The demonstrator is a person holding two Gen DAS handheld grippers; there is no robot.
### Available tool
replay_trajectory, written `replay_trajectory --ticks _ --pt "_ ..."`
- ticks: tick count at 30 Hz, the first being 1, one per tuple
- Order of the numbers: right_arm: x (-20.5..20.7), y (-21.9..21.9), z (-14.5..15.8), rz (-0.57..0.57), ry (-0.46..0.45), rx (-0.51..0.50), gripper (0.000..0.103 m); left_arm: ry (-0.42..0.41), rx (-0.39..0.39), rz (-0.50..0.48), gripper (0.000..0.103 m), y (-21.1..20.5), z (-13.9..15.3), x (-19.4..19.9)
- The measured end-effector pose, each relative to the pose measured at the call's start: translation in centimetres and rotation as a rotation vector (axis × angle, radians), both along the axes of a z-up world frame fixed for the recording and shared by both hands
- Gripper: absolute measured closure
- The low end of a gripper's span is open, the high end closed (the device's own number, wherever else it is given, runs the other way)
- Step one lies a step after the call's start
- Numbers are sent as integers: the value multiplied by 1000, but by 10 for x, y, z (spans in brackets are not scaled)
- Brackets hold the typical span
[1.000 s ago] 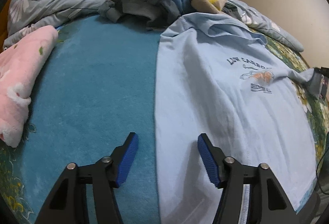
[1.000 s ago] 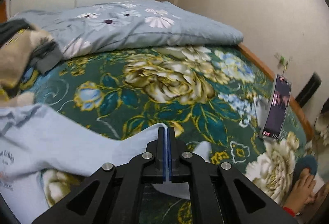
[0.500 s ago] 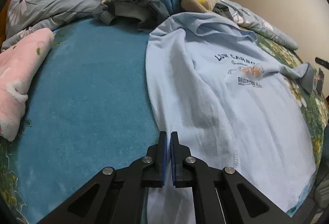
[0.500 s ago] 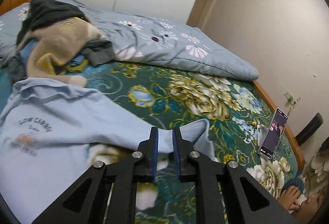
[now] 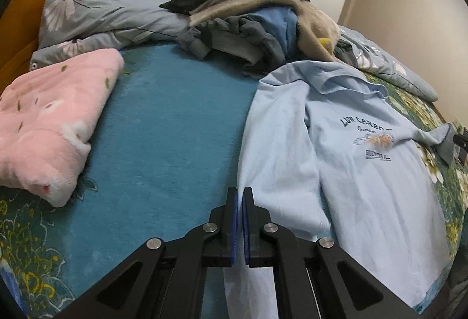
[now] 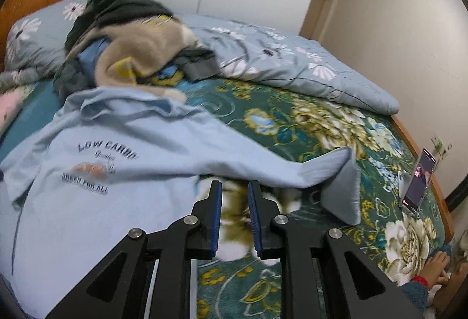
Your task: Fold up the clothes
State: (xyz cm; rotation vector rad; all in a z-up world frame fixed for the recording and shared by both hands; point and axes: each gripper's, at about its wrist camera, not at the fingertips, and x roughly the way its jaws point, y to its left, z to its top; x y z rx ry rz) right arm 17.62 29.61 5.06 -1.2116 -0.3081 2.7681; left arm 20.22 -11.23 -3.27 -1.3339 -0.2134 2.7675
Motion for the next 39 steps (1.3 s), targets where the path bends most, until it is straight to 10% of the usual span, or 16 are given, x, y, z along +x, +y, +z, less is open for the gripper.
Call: replay_trajectory --ticks 13,26,39 --pt "-6 -30 -37 40 -116 -5 85 26 -62 24 100 -15 -6 -10" --pt "-15 -51 -41 67 -125 -12 85 163 -210 182 99 -74 57 -82" --pt "-13 -36 -47 62 -119 -63 85 47 -146 169 93 -69 34 -116"
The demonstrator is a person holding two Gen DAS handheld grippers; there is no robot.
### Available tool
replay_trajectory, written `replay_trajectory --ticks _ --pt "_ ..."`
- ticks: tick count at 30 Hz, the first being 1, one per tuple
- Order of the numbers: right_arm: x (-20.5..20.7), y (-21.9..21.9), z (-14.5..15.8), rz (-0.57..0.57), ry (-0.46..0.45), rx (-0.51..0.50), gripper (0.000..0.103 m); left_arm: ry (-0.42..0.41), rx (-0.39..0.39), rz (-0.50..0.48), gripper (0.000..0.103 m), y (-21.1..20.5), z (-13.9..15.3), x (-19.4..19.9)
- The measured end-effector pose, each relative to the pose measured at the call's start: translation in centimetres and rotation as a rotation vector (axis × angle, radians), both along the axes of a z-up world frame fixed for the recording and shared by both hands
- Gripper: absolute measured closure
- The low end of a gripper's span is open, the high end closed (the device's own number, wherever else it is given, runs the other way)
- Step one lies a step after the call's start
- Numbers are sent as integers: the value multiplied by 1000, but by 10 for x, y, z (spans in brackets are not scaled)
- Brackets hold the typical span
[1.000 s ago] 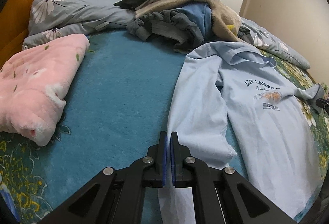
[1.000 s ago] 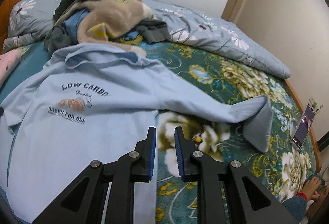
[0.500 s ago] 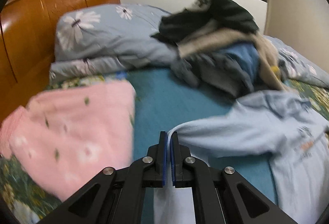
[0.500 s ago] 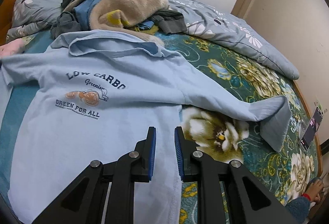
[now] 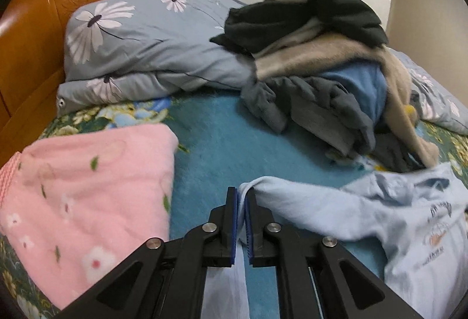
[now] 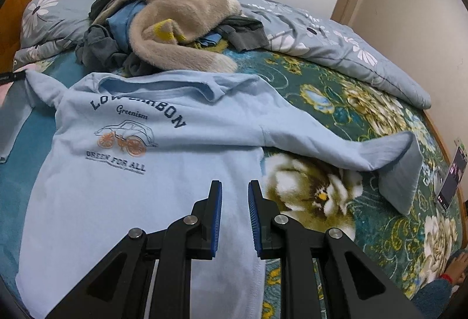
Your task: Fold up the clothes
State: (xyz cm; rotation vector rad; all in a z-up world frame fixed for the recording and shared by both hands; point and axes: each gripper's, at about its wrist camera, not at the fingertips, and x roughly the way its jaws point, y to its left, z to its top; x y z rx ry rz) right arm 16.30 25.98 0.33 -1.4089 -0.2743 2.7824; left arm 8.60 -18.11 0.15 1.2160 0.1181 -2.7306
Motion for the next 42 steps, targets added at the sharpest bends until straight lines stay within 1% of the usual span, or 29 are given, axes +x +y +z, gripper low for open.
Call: replay_trajectory --ticks 1,2,3,4,5,6,7,8,12,13,14,15,17,19,21,25,26,27,28,29,30,33,39,42 --pt "0 5 -3 -8 -8 -2 85 -2 -4 -1 83 1 1 5" --pt "1 11 -5 -14 -15 -3 85 -2 -9 -1 76 1 2 10" --pt "3 20 -6 -24 -14 1 85 5 -13 0 59 2 4 16" --pt "5 31 -5 -36 -10 8 85 17 -18 0 47 2 7 22" --pt "7 42 -5 -48 -6 15 84 37 -27 2 45 2 12 30" --pt "9 53 -4 -60 -1 22 79 50 -34 7 43 3 15 36" --pt "10 64 -4 -72 3 29 75 58 -41 11 42 4 17 40" --pt "11 82 -2 -116 9 31 69 62 -44 15 41 4 18 44" --pt "11 166 6 -343 39 27 68 62 -35 18 40 15 15 54" --pt "10 182 8 -384 46 21 67 57 -31 14 40 19 13 55" --pt "10 198 9 -424 53 19 65 50 -25 8 40 23 9 56" --pt "8 213 9 -455 49 24 60 42 -20 1 40 28 5 56" --pt "1 233 4 -477 23 18 59 20 -7 -13 40 37 -3 54" --pt "-6 246 -6 -480 -13 -27 59 -1 1 -27 40 47 -9 51" --pt "-12 251 -15 -474 -33 -52 59 -9 -1 -37 40 54 -11 50" --pt "-19 256 -27 -469 -42 -91 59 -11 -7 -50 40 66 -9 48" --pt "-18 256 -28 -471 -40 -98 64 -10 -11 -51 40 67 -8 47" --pt "-17 257 -28 -473 -35 -103 77 -10 -13 -52 40 69 -7 46" --pt "-17 259 -27 -475 -29 -111 84 -11 -15 -53 40 70 -7 45" --pt "-17 262 -25 -477 -23 -122 93 -13 -16 -53 40 72 -7 44" --pt "-16 265 -23 -480 -16 -132 96 -15 -17 -55 40 74 -7 43" --pt "-18 271 -16 -485 -3 -127 97 -20 -19 -59 40 78 -9 41" --pt "-21 293 4 -523 20 -66 97 -28 -25 -71 40 88 -11 38" --pt "-23 310 5 -555 16 -67 97 -32 -24 -69 40 89 -11 37"
